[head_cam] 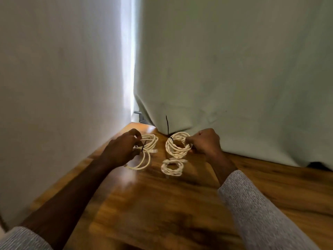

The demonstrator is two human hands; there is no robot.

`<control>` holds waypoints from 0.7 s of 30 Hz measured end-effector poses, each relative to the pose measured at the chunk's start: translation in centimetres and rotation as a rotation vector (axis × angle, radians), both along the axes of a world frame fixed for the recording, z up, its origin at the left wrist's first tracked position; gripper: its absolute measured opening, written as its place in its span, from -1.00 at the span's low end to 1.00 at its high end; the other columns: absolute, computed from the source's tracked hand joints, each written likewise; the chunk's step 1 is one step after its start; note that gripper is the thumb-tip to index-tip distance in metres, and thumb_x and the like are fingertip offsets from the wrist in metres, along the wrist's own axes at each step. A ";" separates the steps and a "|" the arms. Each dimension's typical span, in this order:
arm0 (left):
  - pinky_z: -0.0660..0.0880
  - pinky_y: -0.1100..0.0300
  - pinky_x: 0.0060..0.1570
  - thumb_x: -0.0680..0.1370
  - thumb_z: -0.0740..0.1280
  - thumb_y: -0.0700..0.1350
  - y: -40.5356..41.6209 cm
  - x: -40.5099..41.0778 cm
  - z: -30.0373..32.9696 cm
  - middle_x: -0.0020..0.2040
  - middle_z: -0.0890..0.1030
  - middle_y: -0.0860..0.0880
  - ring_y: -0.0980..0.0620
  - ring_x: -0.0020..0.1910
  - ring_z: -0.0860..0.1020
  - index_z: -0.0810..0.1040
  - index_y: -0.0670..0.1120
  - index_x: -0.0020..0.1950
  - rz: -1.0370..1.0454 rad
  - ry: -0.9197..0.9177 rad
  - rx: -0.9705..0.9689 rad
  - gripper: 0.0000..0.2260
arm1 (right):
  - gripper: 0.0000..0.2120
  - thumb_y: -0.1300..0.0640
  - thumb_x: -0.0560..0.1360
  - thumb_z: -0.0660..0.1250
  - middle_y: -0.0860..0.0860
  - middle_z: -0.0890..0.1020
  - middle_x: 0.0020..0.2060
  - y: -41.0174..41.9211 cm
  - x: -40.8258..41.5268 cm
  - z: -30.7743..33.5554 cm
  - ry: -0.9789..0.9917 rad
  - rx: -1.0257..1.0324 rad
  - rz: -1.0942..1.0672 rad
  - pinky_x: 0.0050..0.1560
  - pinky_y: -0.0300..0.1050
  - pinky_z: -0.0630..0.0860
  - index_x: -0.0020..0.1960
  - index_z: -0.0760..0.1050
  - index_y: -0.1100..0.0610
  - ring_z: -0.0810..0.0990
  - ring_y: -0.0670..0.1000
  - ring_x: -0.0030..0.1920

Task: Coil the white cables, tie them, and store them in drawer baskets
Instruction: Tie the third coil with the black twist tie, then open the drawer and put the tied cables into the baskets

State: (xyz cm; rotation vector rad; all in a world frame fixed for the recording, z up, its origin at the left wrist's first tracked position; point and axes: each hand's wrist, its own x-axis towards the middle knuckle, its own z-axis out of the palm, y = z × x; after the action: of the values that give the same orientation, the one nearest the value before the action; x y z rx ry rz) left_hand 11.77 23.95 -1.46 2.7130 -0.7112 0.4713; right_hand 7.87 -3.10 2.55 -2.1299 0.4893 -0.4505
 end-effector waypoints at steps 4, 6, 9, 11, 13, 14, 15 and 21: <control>0.45 0.11 -0.12 0.54 0.44 -0.02 -7.5 -0.9 0.6 0.29 0.45 0.07 -0.01 0.15 0.55 0.64 -0.01 0.18 -0.206 -0.057 -0.011 -0.77 | -0.80 0.14 0.26 0.61 0.09 0.68 -0.43 -6.1 -4.9 0.5 -0.059 0.024 -0.110 -0.16 0.03 0.70 -0.28 0.66 0.26 0.70 0.06 -0.41; 0.49 0.11 -0.05 0.51 0.47 -0.05 -12.0 -1.7 1.0 0.27 0.48 0.00 -0.06 0.15 0.56 0.64 -0.06 0.18 -0.319 -0.076 0.006 -0.74 | -0.82 0.16 0.29 0.61 0.09 0.69 -0.42 -9.1 -8.0 0.9 -0.080 0.021 -0.174 -0.17 0.03 0.71 -0.29 0.66 0.24 0.71 0.06 -0.40; 0.52 0.10 0.02 0.49 0.49 -0.05 -18.1 -4.1 1.9 0.26 0.51 0.00 -0.05 0.15 0.57 0.63 -0.07 0.20 -0.437 -0.084 -0.043 -0.70 | -0.85 0.23 0.26 0.60 0.12 0.68 -0.43 -13.3 -12.5 0.9 -0.116 0.051 -0.271 -0.26 0.09 0.70 -0.30 0.66 0.27 0.70 0.06 -0.44; 0.49 0.11 0.02 0.52 0.47 -0.02 -22.2 -6.0 2.4 0.30 0.48 0.03 -0.02 0.16 0.55 0.64 -0.04 0.23 -0.526 -0.106 -0.049 -0.70 | -0.85 0.26 0.25 0.58 0.15 0.68 -0.42 -16.0 -16.0 0.8 -0.136 0.059 -0.350 -0.28 0.13 0.70 -0.30 0.65 0.31 0.70 0.09 -0.43; 0.45 0.14 0.02 0.53 0.44 0.01 -25.7 -7.8 2.4 0.31 0.45 0.07 0.01 0.19 0.52 0.64 -0.01 0.25 -0.604 -0.084 -0.049 -0.70 | -0.87 0.30 0.27 0.56 0.19 0.68 -0.39 -18.1 -19.4 0.6 -0.146 0.077 -0.417 -0.29 0.16 0.69 -0.30 0.63 0.33 0.70 0.09 -0.42; 0.45 0.12 0.02 0.54 0.44 0.02 -27.4 -8.7 2.3 0.32 0.44 0.09 0.03 0.20 0.51 0.64 0.01 0.25 -0.638 -0.060 -0.053 -0.71 | -0.87 0.32 0.26 0.55 0.18 0.67 -0.41 -19.0 -21.1 0.5 -0.154 0.087 -0.453 -0.30 0.19 0.69 -0.34 0.61 0.32 0.69 0.09 -0.42; 0.47 0.10 0.03 0.54 0.44 0.03 -29.1 -9.8 2.2 0.32 0.43 0.11 0.04 0.20 0.51 0.64 0.01 0.24 -0.674 -0.044 -0.053 -0.71 | -0.85 0.34 0.26 0.54 0.17 0.64 -0.43 -19.9 -22.9 0.4 -0.165 0.093 -0.499 -0.31 0.20 0.68 -0.38 0.58 0.29 0.68 0.09 -0.42; 0.49 0.05 0.10 0.52 0.45 0.00 -36.3 -16.4 1.2 0.28 0.51 0.03 -0.02 0.21 0.53 0.57 -0.06 0.26 -0.897 0.006 -0.045 -0.66 | -0.87 0.30 0.23 0.55 0.23 0.67 -0.40 -23.2 -32.9 -0.9 -0.158 0.103 -0.725 -0.31 0.15 0.69 -0.31 0.63 0.33 0.70 0.13 -0.43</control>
State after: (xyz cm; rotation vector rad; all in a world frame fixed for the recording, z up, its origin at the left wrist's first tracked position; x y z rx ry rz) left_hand -4.60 -12.38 -0.24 2.0404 -1.7312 0.2373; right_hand -25.01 -26.30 1.67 -1.7482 1.1676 -0.9610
